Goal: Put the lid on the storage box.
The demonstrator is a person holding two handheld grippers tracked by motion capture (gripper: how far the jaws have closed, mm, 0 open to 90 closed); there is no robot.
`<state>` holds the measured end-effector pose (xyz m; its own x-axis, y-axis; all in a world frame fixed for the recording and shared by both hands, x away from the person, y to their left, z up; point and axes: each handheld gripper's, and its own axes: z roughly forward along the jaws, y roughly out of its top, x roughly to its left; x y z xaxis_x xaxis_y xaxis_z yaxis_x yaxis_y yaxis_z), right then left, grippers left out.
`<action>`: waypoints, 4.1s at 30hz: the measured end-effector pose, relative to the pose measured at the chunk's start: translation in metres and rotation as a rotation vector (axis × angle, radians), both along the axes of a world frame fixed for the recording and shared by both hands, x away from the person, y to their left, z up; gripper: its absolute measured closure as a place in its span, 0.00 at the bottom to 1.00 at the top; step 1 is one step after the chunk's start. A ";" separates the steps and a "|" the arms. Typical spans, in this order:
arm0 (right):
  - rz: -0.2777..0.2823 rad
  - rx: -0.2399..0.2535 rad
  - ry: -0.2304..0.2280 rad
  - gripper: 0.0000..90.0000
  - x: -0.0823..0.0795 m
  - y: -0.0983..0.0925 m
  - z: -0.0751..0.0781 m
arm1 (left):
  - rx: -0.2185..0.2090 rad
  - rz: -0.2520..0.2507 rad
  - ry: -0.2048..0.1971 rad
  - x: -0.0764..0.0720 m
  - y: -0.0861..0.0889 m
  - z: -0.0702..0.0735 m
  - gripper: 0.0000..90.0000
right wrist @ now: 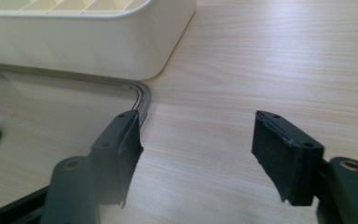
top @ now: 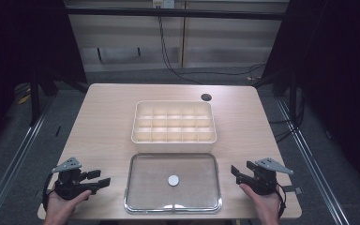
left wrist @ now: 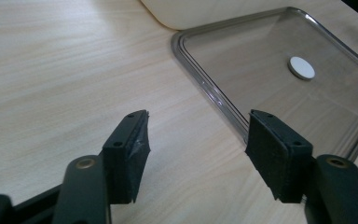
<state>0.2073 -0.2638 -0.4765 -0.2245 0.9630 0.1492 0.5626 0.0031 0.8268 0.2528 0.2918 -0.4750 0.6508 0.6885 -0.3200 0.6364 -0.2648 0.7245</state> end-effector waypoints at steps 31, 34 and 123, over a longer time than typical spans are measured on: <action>0.167 0.036 0.116 0.52 0.027 0.027 0.036 | 0.061 -0.087 -0.070 0.027 -0.050 0.030 0.57; 0.183 0.039 0.123 0.52 0.041 0.035 0.038 | 0.040 -0.087 -0.068 0.039 -0.059 0.032 0.56; 0.289 0.460 0.259 0.69 0.054 0.035 -0.016 | 0.120 -0.154 0.029 0.038 -0.074 -0.022 0.69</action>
